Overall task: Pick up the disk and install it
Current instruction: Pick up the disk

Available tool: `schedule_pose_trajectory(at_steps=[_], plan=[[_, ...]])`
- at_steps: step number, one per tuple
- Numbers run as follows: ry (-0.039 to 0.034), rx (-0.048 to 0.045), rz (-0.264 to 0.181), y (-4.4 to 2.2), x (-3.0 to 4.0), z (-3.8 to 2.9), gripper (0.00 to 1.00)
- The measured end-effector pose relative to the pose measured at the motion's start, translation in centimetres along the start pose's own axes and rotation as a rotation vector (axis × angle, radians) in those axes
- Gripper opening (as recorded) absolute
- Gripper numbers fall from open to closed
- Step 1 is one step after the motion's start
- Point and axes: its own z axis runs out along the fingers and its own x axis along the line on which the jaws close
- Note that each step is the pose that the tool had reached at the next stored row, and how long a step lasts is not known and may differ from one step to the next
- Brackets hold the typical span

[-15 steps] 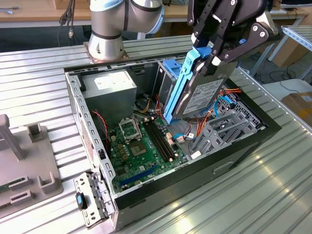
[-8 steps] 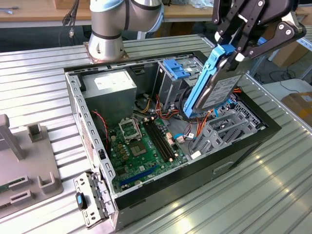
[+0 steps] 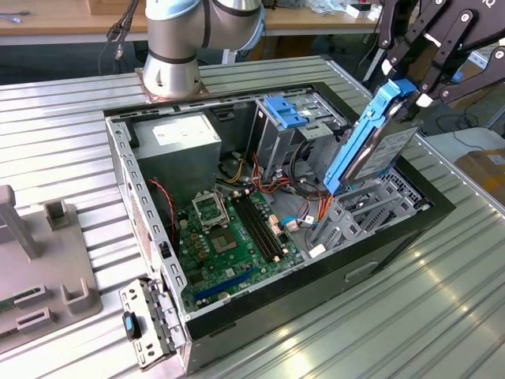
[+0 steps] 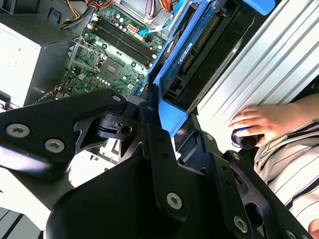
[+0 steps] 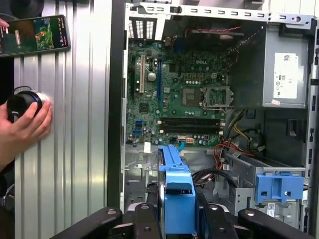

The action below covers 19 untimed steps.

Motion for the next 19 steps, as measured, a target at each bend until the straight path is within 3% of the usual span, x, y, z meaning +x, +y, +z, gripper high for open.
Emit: schedule_pose_trajectory(at_steps=[2, 5, 8, 9, 19], plan=[[0.0000, 0.0000, 0.000, -0.33, 0.19, 0.05, 0.36], [0.0001, 0.0000, 0.000, -1.45, 0.30, 0.20, 0.36], [-0.0002, 0.0000, 0.000, -3.54, 0.37, 0.43, 0.36], [0.0000, 0.0000, 0.000, -3.95, 0.39, 0.46, 0.36], [0.0002, 0.0001, 0.002, -4.56, 0.63, 1.15, 0.36]])
